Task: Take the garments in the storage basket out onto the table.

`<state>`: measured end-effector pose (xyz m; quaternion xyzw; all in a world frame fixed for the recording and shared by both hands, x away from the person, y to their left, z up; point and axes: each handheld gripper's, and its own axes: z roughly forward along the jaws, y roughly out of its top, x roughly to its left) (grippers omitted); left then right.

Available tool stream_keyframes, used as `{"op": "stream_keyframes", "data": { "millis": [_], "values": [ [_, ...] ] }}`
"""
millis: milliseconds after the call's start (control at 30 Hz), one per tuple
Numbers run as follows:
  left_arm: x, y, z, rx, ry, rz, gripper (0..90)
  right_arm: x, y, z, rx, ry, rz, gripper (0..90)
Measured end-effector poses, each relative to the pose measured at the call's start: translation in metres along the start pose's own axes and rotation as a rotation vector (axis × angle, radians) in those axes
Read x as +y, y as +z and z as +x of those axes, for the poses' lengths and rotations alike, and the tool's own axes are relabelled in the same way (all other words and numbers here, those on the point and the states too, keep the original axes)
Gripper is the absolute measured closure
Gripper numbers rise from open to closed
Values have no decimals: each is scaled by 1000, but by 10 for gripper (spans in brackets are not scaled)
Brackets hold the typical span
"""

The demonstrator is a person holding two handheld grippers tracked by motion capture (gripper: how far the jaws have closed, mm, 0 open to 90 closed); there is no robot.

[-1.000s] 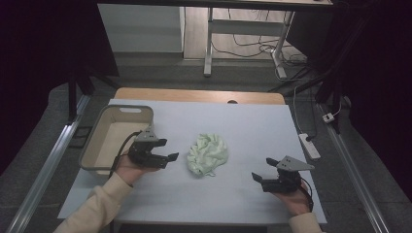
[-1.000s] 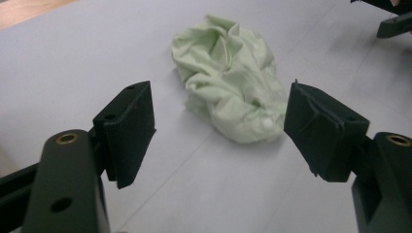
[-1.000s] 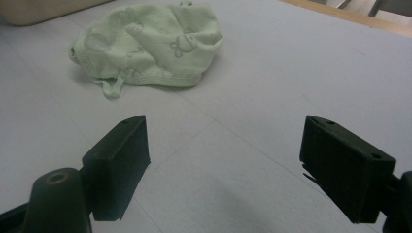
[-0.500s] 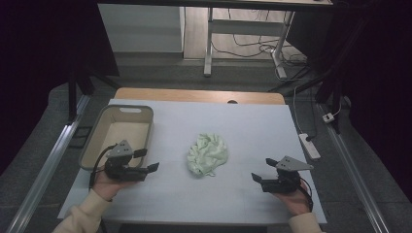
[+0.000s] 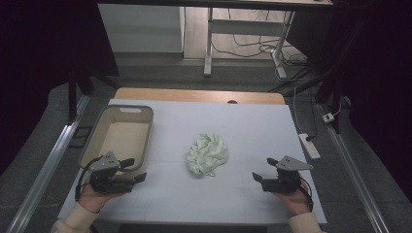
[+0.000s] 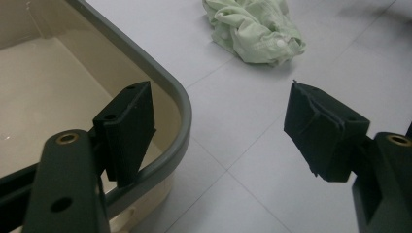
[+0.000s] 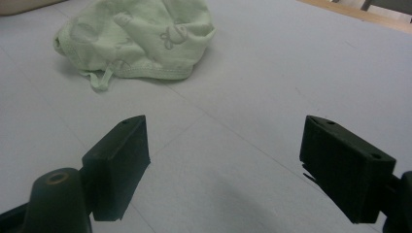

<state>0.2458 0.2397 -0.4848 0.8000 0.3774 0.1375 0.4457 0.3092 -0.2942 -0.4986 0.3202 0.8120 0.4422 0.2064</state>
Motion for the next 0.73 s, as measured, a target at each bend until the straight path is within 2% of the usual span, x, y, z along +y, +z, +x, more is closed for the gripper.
{"op": "stream_keyframes", "data": {
  "millis": [200, 733],
  "values": [
    [0, -1, 1, 5, 17, -5, 261, 0, 0, 1, 0, 1, -7, 178],
    [0, 0, 1, 7, 17, -3, 260, 0, -2, 1, -5, -7, -13, 178]
  ]
}}
